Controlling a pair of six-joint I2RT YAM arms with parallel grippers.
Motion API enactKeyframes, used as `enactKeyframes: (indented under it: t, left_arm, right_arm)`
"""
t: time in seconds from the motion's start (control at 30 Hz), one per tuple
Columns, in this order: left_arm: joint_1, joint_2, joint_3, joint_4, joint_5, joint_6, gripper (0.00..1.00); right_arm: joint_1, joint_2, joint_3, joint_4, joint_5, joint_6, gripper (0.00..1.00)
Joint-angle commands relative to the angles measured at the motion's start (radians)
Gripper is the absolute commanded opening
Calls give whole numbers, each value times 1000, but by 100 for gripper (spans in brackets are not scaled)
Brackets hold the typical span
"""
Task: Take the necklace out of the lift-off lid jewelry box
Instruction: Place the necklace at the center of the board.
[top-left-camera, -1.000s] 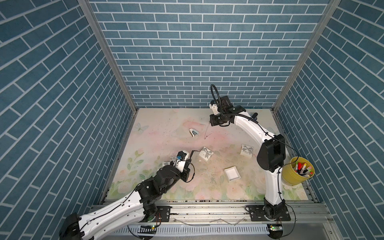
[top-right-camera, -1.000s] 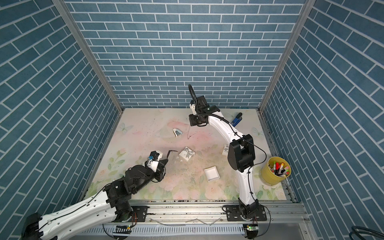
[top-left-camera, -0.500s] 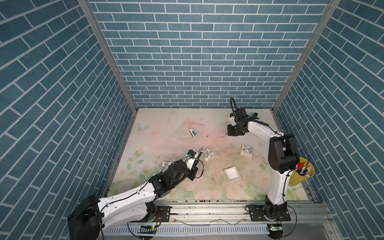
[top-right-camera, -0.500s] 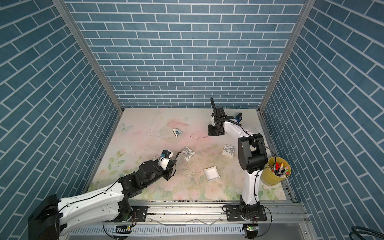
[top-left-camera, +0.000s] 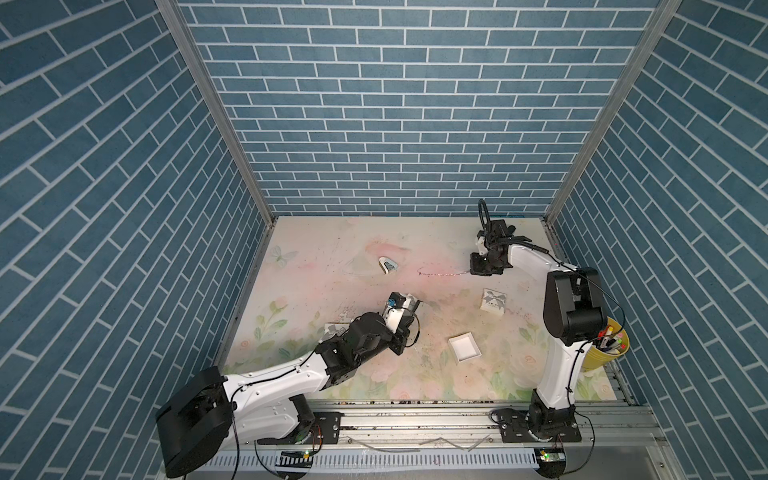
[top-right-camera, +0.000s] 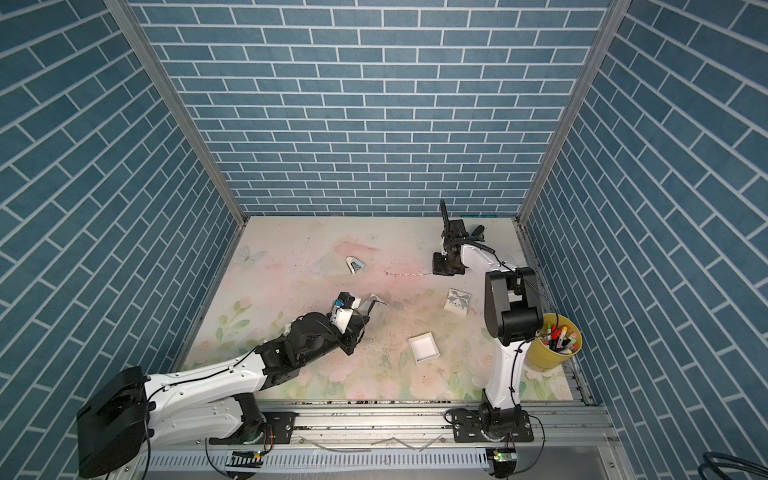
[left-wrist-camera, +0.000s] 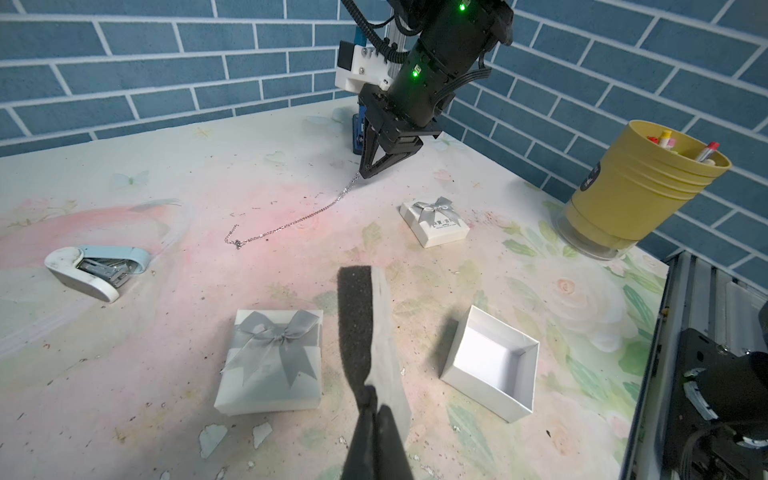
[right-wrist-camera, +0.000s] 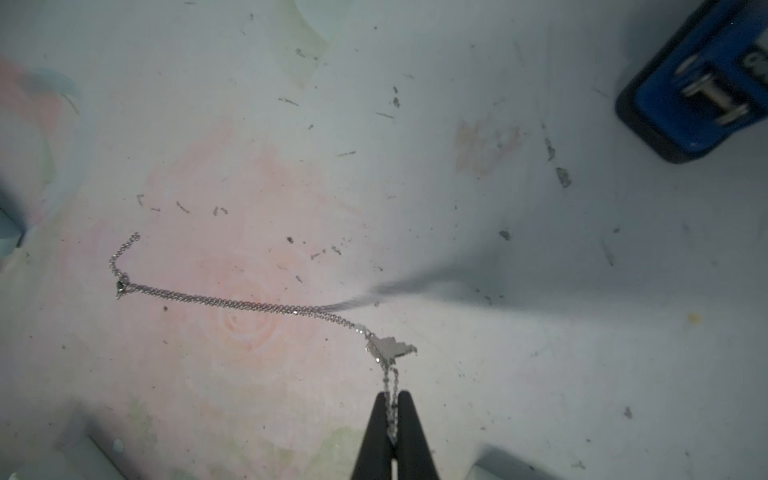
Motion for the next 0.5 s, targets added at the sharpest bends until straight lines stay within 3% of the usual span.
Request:
enactKeyframes:
  t: [0.0, 0.1, 0.17, 0.27, 0.47]
  left_arm:
    - [4, -3, 19, 19, 19, -15, 0]
    - [4, -6, 23, 19, 22, -17, 0]
    - [4, -10, 26, 21, 23, -21, 0]
    - [4, -22, 20, 40, 22, -38, 0]
    - [4, -47, 3, 96, 9, -98, 0]
  right_arm:
    - [-13, -45, -13, -31, 77, -26, 19]
    - [-17, -68, -15, -52, 115, -24, 39]
    - [-19, -91, -21, -63, 129, -22, 45]
    - [-19, -136, -30, -82, 111, -21, 47]
    - [-19, -342, -162, -46, -45, 36, 47]
